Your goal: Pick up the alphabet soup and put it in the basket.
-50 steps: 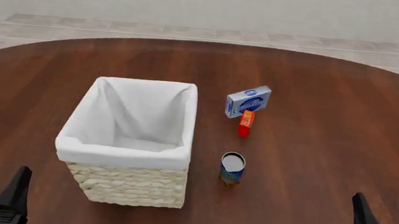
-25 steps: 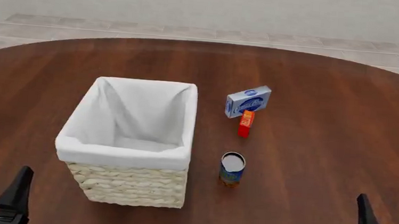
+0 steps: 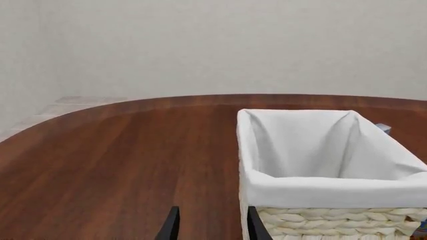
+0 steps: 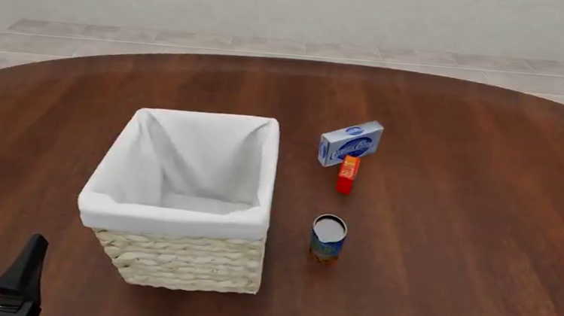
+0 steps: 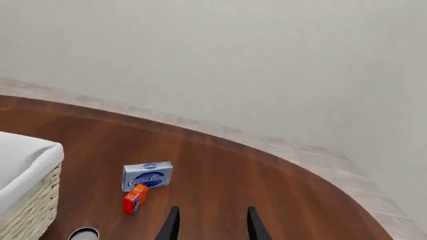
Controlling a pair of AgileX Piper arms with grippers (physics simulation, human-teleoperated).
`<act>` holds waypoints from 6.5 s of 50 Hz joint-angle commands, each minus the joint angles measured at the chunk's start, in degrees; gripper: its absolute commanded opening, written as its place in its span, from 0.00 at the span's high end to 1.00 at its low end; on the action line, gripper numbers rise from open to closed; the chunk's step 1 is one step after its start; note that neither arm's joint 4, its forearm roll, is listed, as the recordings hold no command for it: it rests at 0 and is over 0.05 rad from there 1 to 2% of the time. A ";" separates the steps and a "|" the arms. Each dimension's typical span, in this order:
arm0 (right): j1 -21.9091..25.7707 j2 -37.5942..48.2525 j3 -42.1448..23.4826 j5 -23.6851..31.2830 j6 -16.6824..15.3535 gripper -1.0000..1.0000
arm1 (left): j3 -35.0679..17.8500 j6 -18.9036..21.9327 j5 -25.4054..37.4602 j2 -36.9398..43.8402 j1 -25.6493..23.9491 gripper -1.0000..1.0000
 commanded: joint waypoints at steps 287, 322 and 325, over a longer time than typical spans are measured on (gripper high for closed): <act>30.50 75.86 -11.46 -19.20 1.86 0.00 | 0.03 0.23 -1.03 1.92 0.78 0.00; 30.90 77.87 -11.48 -20.21 1.97 0.00 | 0.05 0.07 -1.67 3.11 0.85 0.00; 30.83 78.10 -11.41 -20.34 1.89 0.00 | 0.05 0.04 -1.72 3.21 0.84 0.00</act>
